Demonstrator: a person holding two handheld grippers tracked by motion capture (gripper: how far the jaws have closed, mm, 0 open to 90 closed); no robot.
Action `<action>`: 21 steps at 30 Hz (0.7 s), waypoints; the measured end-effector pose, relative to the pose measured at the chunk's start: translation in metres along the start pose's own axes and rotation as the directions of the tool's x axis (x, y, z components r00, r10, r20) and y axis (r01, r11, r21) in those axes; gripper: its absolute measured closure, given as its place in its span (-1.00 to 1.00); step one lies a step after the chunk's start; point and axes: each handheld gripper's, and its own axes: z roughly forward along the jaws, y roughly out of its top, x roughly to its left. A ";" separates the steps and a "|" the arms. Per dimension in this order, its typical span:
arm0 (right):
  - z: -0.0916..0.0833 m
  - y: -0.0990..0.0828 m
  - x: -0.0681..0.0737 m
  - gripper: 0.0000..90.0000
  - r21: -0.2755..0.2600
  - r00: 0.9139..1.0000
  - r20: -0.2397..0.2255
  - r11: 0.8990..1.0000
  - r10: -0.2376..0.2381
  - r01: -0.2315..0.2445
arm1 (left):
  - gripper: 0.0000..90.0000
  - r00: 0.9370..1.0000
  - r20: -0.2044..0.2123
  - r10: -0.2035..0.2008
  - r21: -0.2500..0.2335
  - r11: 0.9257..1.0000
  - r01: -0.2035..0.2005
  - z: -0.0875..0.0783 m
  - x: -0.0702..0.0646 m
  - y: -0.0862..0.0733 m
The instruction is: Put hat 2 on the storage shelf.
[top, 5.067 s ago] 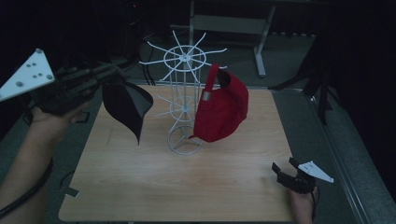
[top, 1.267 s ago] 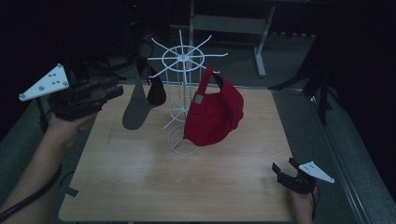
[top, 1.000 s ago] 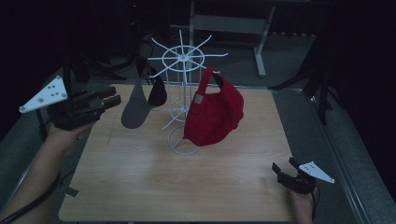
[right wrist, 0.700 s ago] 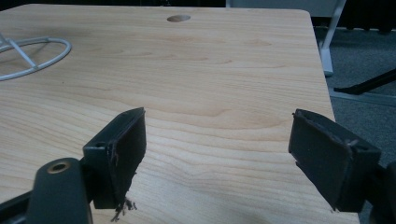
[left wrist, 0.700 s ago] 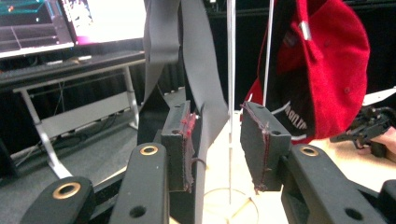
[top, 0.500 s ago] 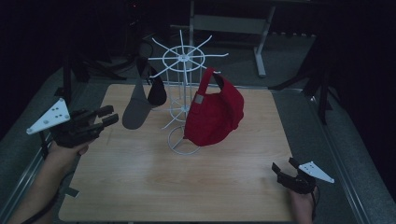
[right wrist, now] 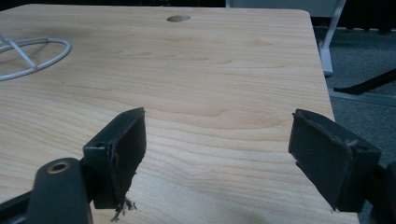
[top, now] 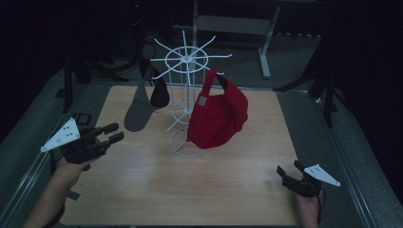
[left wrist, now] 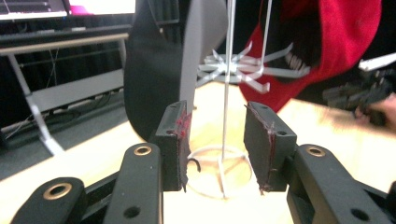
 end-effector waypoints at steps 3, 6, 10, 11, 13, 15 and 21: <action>0.000 0.000 0.000 -0.58 0.000 1.000 0.000 1.000 -0.002 0.002 | 0.35 1.000 -0.008 -0.020 0.009 1.000 0.020 -0.001 -0.001 -0.014; 0.000 0.000 0.000 -0.58 0.001 1.000 0.000 1.000 -0.001 0.001 | 0.35 0.999 -0.011 -0.041 0.010 0.999 0.041 -0.003 -0.002 -0.025; 0.000 0.000 0.000 -0.58 0.001 1.000 0.002 1.000 -0.002 0.002 | 0.35 0.998 -0.007 -0.062 0.036 0.997 0.062 -0.002 -0.005 -0.042; 0.000 0.000 0.000 -0.58 0.001 1.000 0.002 1.000 -0.002 0.002 | 0.35 0.998 -0.010 -0.064 0.040 0.997 0.064 -0.002 -0.006 -0.045; 0.000 0.000 0.000 -0.58 0.002 1.000 0.003 1.000 -0.003 0.003 | 0.35 0.997 -0.009 -0.079 0.043 0.996 0.080 -0.003 -0.007 -0.053; 0.000 0.000 0.000 -0.58 0.003 1.000 0.004 1.000 -0.004 0.004 | 0.35 0.995 -0.016 -0.095 0.040 0.995 0.095 -0.004 -0.009 -0.060; 0.001 0.000 0.001 -0.58 0.005 1.000 0.004 1.000 -0.005 0.005 | 0.35 0.993 -0.024 -0.118 0.070 0.990 0.120 -0.003 -0.012 -0.079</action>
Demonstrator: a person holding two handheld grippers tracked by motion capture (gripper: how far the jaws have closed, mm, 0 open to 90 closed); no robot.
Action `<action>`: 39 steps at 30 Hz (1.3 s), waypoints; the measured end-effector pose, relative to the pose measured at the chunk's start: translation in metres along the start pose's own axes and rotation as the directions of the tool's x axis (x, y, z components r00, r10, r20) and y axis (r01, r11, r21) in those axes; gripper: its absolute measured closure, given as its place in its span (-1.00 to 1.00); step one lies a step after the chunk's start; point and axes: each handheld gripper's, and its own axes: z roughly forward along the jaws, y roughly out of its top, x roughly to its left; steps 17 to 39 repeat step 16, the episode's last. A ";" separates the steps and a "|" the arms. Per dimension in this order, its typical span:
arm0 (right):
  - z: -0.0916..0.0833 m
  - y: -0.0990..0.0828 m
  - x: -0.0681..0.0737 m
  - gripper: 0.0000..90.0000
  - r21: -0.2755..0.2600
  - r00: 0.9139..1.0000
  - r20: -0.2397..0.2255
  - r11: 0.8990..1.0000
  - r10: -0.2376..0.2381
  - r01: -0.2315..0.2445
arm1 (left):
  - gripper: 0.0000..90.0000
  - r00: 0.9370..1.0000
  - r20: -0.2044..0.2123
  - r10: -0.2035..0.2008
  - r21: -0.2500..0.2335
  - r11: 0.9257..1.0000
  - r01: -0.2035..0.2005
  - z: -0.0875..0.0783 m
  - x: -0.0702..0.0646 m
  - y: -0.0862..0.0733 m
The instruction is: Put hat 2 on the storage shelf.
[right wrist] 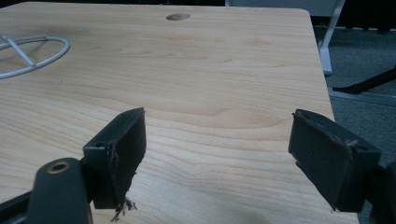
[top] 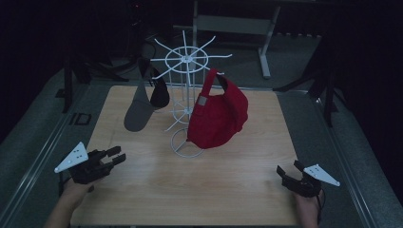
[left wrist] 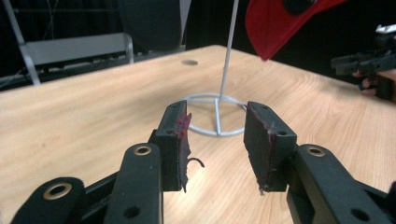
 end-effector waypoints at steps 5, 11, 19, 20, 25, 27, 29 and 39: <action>0.000 0.000 0.000 -0.58 0.001 1.000 0.002 1.000 -0.001 0.001 | 0.35 1.000 0.000 -0.017 0.023 1.000 0.017 0.002 0.000 -0.011; 0.001 0.000 0.000 -0.58 0.006 1.000 0.003 1.000 0.003 -0.003 | 0.35 0.999 0.004 -0.040 0.037 0.999 0.040 0.004 -0.001 -0.023; 0.001 0.000 0.000 -0.58 0.006 1.000 0.003 1.000 0.002 -0.002 | 0.35 0.999 0.005 -0.042 0.036 0.998 0.042 0.004 -0.001 -0.025; 0.001 0.000 0.000 -0.58 0.006 1.000 0.003 1.000 0.002 -0.002 | 0.35 0.999 0.005 -0.042 0.036 0.998 0.042 0.004 -0.001 -0.025; 0.001 0.000 0.000 -0.58 0.006 1.000 0.003 1.000 0.002 -0.002 | 0.35 0.999 0.005 -0.042 0.036 0.998 0.042 0.004 -0.001 -0.025; 0.001 0.000 0.000 -0.58 0.006 1.000 0.003 1.000 0.002 -0.002 | 0.35 0.999 0.005 -0.042 0.036 0.998 0.042 0.004 -0.001 -0.025; 0.001 0.000 0.000 -0.58 0.006 1.000 0.003 1.000 0.002 -0.002 | 0.35 0.999 0.005 -0.042 0.036 0.998 0.042 0.004 -0.001 -0.025; 0.001 0.000 0.000 -0.58 0.006 1.000 0.003 1.000 0.002 -0.002 | 0.35 0.999 0.005 -0.042 0.036 0.998 0.042 0.004 -0.001 -0.025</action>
